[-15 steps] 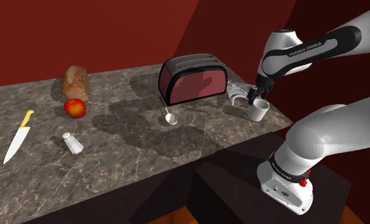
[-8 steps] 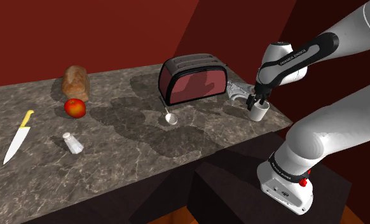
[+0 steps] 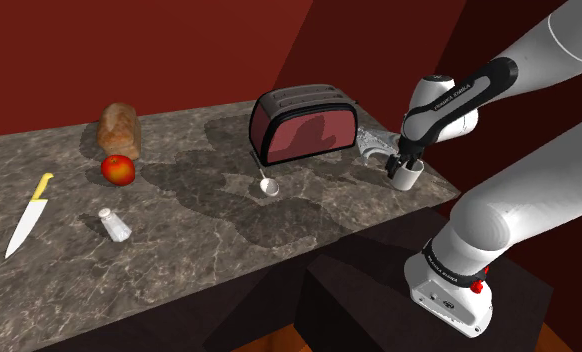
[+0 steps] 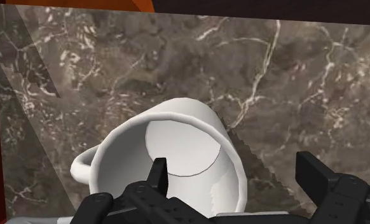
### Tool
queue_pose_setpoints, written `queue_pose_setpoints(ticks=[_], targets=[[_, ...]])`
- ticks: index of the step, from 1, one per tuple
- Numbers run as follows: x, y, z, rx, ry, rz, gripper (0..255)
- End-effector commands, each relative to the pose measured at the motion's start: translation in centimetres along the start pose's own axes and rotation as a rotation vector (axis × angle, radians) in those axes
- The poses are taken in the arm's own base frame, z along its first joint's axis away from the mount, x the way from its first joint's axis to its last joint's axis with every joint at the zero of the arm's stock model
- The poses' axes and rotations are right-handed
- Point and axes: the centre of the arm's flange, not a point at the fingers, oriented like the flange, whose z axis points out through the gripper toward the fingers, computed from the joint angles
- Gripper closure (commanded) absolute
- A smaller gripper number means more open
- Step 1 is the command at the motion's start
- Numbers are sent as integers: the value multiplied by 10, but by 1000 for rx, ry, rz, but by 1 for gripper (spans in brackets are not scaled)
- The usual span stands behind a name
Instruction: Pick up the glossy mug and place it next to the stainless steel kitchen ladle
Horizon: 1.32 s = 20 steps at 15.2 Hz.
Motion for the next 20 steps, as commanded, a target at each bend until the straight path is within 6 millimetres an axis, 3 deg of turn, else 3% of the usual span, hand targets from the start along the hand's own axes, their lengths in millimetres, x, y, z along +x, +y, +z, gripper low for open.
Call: queue_pose_setpoints(ticks=[1,3,4,13,20], targets=[[0,0,0,0,0,0,0],[0,0,0,0,0,0,0],[0,0,0,0,0,0,255],[0,0,0,0,0,0,255],[-2,2,-37,0,0,0,255]])
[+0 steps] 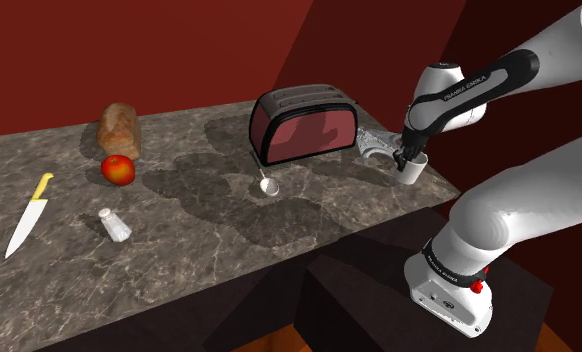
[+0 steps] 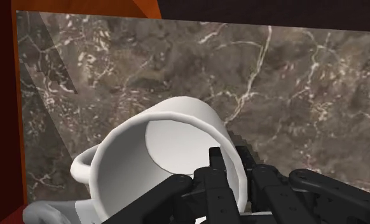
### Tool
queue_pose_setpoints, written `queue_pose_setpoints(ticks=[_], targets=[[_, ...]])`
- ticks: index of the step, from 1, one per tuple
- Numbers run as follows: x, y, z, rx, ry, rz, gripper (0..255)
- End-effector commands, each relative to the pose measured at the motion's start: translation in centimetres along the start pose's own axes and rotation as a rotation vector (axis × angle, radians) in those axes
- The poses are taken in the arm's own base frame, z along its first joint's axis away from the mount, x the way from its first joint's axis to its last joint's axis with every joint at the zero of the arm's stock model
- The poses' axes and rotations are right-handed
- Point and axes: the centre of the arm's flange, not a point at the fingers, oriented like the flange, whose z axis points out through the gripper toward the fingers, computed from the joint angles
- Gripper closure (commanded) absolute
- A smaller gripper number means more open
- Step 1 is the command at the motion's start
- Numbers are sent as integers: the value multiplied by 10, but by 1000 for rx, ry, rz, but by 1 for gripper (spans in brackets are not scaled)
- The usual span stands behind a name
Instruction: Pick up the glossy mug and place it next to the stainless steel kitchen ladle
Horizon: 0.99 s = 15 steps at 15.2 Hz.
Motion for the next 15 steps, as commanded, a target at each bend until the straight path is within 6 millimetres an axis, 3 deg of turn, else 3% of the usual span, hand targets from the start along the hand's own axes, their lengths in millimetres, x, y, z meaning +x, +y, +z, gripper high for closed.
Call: queue_pose_setpoints(ticks=[1,15], targets=[[-1,0,-10,0,-1,0,255],[-4,3,-84,0,-1,0,255]])
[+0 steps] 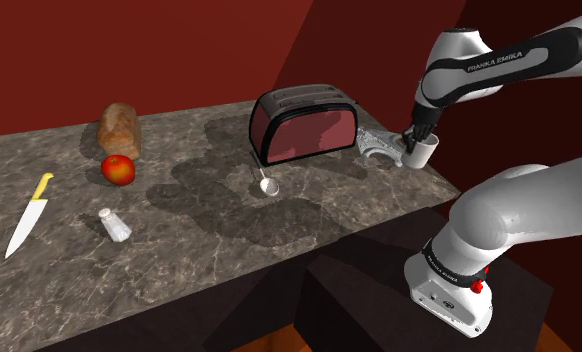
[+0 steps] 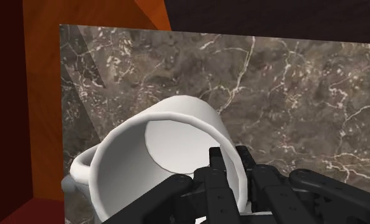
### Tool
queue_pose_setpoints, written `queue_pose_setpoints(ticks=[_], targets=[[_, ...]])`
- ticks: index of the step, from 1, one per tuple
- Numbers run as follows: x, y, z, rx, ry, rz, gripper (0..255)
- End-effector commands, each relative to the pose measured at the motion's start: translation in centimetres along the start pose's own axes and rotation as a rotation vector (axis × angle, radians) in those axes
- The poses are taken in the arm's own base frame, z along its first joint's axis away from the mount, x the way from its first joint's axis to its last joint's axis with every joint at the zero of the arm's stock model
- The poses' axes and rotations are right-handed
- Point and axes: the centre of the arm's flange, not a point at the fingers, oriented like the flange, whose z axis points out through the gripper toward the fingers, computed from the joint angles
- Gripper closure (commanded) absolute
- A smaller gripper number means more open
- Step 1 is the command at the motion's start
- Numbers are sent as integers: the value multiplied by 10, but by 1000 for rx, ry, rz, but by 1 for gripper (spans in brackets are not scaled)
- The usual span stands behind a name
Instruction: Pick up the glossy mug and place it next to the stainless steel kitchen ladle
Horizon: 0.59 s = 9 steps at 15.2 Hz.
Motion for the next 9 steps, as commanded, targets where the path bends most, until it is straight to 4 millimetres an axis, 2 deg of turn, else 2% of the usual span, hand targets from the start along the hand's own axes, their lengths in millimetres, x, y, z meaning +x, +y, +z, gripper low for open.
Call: queue_pose_setpoints(ticks=[1,9], targets=[[-1,0,-10,0,0,0,255],[-3,2,-53,0,0,0,255]])
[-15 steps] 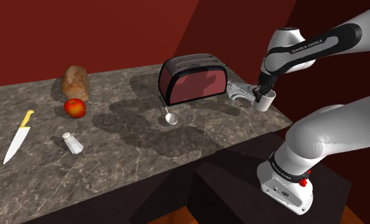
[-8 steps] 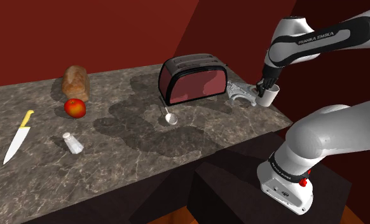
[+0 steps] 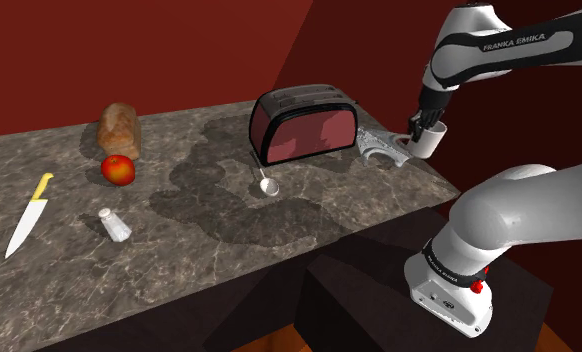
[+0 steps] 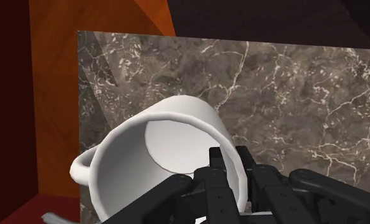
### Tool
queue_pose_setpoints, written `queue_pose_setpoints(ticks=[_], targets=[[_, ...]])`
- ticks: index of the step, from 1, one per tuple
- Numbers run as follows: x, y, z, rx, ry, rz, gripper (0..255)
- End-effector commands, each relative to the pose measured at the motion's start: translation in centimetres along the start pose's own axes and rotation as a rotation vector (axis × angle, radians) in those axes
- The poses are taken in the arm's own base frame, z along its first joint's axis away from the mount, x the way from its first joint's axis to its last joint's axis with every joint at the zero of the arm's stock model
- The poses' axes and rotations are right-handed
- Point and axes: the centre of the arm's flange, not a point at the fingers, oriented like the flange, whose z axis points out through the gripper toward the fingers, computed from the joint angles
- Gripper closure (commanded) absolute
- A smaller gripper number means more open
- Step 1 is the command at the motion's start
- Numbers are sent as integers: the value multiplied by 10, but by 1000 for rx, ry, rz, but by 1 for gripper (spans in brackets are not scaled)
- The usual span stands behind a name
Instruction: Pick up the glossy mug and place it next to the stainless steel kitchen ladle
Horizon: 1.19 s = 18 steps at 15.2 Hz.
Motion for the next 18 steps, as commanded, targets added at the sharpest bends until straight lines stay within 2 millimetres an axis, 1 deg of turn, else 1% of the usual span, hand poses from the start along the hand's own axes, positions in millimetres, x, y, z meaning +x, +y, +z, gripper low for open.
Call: queue_pose_setpoints(ticks=[1,2,18], targets=[[1,0,-10,0,0,0,255],[0,0,-14,0,0,0,255],[61,-201,-28,0,0,0,255]])
